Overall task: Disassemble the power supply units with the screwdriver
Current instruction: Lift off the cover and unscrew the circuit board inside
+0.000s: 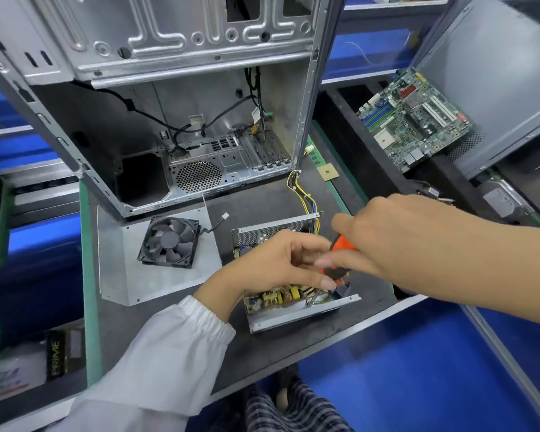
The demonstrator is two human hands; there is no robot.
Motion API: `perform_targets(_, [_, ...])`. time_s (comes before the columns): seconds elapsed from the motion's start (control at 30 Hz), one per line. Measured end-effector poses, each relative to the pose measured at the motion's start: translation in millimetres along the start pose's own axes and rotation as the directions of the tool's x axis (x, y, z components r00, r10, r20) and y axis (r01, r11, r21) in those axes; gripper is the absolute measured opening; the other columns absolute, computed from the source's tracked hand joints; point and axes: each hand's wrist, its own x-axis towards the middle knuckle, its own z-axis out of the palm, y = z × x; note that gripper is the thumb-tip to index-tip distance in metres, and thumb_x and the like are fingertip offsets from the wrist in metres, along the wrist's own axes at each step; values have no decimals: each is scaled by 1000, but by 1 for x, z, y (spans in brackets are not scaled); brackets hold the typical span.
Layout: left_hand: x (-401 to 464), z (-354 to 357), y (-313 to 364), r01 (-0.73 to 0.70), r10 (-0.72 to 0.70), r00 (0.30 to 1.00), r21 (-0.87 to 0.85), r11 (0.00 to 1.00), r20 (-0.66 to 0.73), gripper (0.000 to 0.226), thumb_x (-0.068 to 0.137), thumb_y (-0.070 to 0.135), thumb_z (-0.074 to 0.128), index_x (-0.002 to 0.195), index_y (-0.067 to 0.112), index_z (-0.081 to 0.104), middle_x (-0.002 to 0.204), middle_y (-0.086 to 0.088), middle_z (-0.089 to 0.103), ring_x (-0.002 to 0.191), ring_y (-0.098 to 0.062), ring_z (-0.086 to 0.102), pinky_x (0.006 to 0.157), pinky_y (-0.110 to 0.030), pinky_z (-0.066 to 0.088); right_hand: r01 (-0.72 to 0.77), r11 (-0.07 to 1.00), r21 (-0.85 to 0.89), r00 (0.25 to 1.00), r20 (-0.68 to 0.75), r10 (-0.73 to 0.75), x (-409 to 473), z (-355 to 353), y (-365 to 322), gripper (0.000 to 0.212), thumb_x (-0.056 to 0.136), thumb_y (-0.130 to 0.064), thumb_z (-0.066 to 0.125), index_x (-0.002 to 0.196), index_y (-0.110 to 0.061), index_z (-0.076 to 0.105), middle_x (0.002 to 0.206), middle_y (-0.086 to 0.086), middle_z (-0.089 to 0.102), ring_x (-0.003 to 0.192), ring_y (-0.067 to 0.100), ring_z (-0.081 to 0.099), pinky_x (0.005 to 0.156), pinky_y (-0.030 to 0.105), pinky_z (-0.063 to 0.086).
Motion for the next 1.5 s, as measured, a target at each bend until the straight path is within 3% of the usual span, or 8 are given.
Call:
perform_targets(0.1, [-1,-1,3,44,-45,998,-30,999,-38,31,84,-20,59,110,-4,60,87,14,73,85,7,64,76,-8,47,72,985,159,996,49,-80,1,9,3,19,101,-37,37,115,-29,28,107,-3,34,87,18,48,71,29,45])
perform_targets(0.2, [-2,1,8,48,-47,999,13,999,-21,37,83,-22,56,97,11,67,79,15,71,84,10,63,76,-7,47,129,928,349,984,73,-164,-1,9,8,39,94,-20,51,120,-41,30,121,-12,25,101,11,39,89,31,44])
perform_targets(0.33, [-3,-1,4,29,-30,997,-11,1000,-69,28,83,-12,65,106,3,69,99,-11,71,95,-24,64,88,-48,54,60,901,430,998,-19,-57,-2,6,12,45,78,-70,44,113,-40,40,97,-13,44,83,13,53,75,30,47])
perform_targets(0.5, [-3,6,11,55,-56,996,-17,998,-67,42,82,-16,63,102,20,71,82,18,72,81,7,64,73,-8,48,82,895,439,994,-95,-45,4,13,17,56,69,-74,25,106,-36,42,79,-9,49,69,9,53,63,29,45])
perform_targets(0.83, [-24,-3,28,-111,62,938,-126,986,-342,33,80,3,71,110,15,72,105,-7,74,94,-25,72,87,-31,54,66,587,807,970,-190,153,7,48,50,35,85,-57,40,94,-30,60,72,-9,65,57,-1,62,60,14,44])
perform_targets(0.93, [-33,-5,36,-173,115,917,-118,978,-382,29,81,10,73,110,13,71,106,-7,73,95,-28,72,87,-31,53,86,637,766,980,-179,83,16,72,40,12,92,-30,57,91,-25,67,70,-14,64,62,-1,58,63,10,41])
perform_targets(1.17, [-44,-5,33,-186,141,842,-35,982,-521,28,82,16,73,110,14,71,105,-8,73,94,-30,72,84,-28,54,300,745,596,954,-201,-223,48,109,19,13,91,-36,60,99,-37,70,81,-20,47,79,-2,42,71,27,44])
perform_targets(1.5, [-53,14,27,-125,162,643,107,986,-749,28,79,20,73,106,24,74,102,-1,75,90,-15,72,76,-20,53,691,720,63,671,-425,-608,82,134,8,9,80,-32,70,72,-28,69,85,-2,43,86,20,39,72,34,37])
